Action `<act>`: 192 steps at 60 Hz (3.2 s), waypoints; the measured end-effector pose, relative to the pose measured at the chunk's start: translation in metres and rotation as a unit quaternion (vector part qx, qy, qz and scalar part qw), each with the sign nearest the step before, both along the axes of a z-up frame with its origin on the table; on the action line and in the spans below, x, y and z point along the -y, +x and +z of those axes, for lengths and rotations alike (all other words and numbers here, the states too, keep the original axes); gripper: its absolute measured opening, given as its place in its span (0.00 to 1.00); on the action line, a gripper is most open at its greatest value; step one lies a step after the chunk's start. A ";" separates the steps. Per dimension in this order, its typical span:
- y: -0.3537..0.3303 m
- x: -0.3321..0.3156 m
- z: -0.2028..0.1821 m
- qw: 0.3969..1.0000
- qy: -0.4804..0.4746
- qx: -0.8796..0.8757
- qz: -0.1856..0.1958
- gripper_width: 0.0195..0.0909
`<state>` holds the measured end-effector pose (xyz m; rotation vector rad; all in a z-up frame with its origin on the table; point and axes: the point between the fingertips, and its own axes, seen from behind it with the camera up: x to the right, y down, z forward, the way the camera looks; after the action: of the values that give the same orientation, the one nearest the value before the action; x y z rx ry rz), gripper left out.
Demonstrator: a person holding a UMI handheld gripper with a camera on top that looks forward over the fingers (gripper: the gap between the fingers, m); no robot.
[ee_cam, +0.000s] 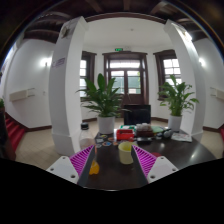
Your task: Pour water
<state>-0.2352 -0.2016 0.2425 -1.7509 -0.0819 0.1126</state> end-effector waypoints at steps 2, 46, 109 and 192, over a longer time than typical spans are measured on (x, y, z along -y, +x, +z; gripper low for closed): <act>-0.018 0.003 -0.034 1.000 0.007 -0.010 0.010 0.74; -0.126 -0.124 -0.111 1.000 0.003 0.018 0.017 0.76; -0.107 -0.179 -0.090 0.901 -0.036 -0.433 -0.012 0.24; 0.033 -0.235 0.061 0.993 0.030 -0.082 -0.080 0.27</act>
<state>-0.2018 0.0332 0.3033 -1.6753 0.1737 0.1349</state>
